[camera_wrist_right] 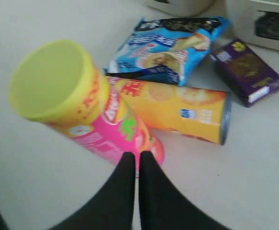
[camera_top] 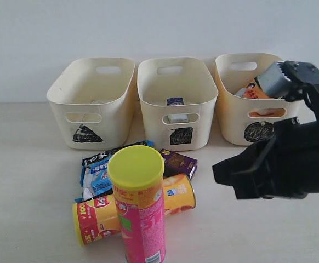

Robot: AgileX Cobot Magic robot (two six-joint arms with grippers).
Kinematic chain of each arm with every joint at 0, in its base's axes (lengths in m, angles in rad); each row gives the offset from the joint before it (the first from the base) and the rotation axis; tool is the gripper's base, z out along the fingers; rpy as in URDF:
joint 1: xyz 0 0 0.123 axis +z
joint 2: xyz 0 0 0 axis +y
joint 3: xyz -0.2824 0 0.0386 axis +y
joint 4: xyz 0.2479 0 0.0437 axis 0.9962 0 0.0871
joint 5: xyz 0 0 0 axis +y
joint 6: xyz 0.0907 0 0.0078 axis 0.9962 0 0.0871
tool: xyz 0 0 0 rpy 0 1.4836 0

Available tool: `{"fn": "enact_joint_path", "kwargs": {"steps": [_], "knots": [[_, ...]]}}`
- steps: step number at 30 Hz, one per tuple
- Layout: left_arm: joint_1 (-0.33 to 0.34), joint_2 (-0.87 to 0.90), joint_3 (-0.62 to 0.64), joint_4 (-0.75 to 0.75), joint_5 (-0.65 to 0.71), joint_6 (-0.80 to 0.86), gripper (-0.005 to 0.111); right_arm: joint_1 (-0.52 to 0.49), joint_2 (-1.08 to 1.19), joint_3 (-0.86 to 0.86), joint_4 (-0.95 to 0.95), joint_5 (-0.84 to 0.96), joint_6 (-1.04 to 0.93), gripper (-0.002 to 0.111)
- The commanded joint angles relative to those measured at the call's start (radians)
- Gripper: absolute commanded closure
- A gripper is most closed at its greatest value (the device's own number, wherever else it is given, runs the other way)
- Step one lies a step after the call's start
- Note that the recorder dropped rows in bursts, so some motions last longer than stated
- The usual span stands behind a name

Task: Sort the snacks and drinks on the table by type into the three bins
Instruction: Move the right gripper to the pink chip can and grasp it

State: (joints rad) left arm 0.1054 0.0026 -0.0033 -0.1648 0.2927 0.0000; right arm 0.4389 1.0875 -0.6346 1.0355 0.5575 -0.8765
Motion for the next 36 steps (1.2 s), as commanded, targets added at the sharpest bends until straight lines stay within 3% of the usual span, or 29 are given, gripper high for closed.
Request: {"fn": "enact_joint_path", "kwargs": {"steps": [1, 6, 9, 12, 15, 18, 23, 28, 32, 36], "knots": [[0.001, -0.003, 0.003, -0.008, -0.004, 0.0, 0.102, 0.001, -0.017, 0.06, 0.281, 0.094, -0.359, 0.108], [0.001, -0.003, 0.003, -0.008, -0.004, 0.0, 0.102, 0.001, -0.017, 0.094, 0.366, 0.166, -0.489, 0.108], [0.001, -0.003, 0.003, -0.008, -0.004, 0.0, 0.102, 0.001, -0.017, 0.098, 0.366, 0.187, -0.51, 0.098], [0.001, -0.003, 0.003, -0.008, -0.004, 0.0, 0.102, 0.001, -0.017, 0.098, 0.372, 0.177, -0.562, 0.072], [0.001, -0.003, 0.003, -0.008, -0.004, 0.0, 0.102, 0.001, -0.017, 0.098, 0.39, 0.164, -0.608, 0.028], [0.001, -0.003, 0.003, -0.008, -0.004, 0.0, 0.102, 0.001, -0.013, 0.098, 0.451, 0.176, -0.679, 0.006], [0.003, -0.003, 0.003, -0.008, -0.004, 0.0, 0.102, 0.015, 0.047, 0.098, 0.489, 0.135, -0.748, 0.003], [0.003, -0.003, 0.003, -0.008, -0.004, 0.0, 0.102, 0.133, 0.146, 0.094, 0.576, 0.019, -0.857, 0.003], [0.003, -0.003, 0.003, -0.008, -0.004, 0.0, 0.102, 0.261, 0.232, 0.092, 0.709, -0.182, -1.03, 0.003], [0.003, -0.003, 0.003, -0.008, -0.004, 0.0, 0.102, 0.295, 0.321, 0.049, 0.709, -0.183, -1.024, 0.003]]}}
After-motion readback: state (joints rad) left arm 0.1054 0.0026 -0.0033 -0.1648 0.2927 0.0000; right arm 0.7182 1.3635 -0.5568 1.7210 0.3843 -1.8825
